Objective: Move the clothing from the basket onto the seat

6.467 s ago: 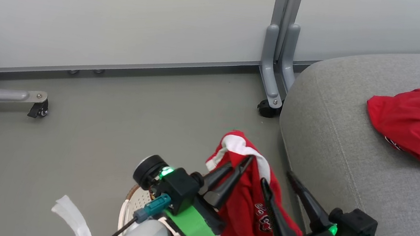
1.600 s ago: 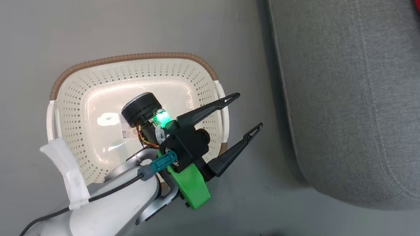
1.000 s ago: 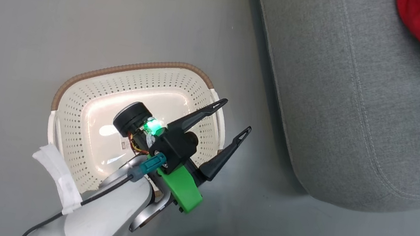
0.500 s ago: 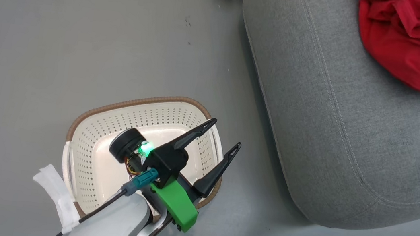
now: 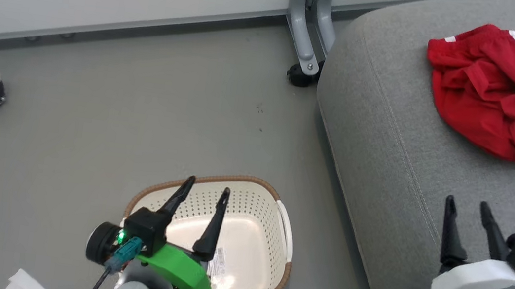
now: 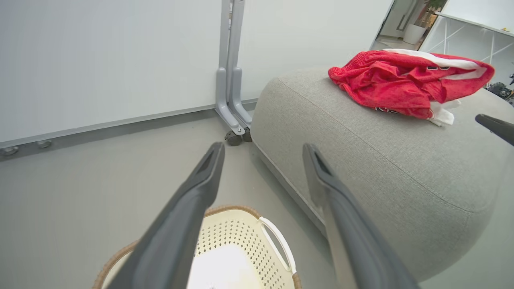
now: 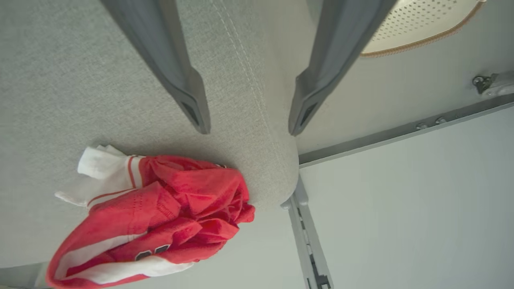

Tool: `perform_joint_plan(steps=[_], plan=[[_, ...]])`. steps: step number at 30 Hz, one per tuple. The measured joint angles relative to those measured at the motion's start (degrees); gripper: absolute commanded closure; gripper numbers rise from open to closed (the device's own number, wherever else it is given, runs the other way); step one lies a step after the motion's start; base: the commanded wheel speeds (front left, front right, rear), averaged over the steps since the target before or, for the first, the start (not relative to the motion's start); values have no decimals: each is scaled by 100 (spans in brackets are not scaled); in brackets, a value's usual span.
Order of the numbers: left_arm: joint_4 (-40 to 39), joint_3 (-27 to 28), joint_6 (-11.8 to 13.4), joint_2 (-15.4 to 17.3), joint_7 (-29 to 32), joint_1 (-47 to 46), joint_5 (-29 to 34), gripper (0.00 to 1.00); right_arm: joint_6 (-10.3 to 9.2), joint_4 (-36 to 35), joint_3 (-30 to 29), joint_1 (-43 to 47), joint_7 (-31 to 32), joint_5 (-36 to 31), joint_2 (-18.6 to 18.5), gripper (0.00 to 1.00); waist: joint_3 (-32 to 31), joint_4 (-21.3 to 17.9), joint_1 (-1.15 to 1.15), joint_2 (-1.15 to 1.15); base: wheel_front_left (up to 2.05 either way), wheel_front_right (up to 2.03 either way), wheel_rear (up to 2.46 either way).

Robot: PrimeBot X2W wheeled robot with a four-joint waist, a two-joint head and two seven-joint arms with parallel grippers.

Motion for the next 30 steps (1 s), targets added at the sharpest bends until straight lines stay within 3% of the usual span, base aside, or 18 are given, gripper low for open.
perform_joint_plan(steps=[7,12,18,30], plan=[[-479,1358,243,-313,-9,882,619,0,1,-514,1000,287,0,-8,46,0,-520,374,0,0,0,0,0],[-858,2237,143,-466,-10,1321,699,0,1,-850,1226,356,0,-21,115,0,-769,631,0,0,0,0,0],[-1246,2538,-257,-504,-10,1566,981,0,1,-1424,1257,601,0,-81,145,0,-1018,835,0,0,0,0,0],[-1604,2602,-477,-514,-11,2307,1395,0,1,-1560,1076,1191,0,-233,183,0,-1343,867,0,0,0,0,0]])
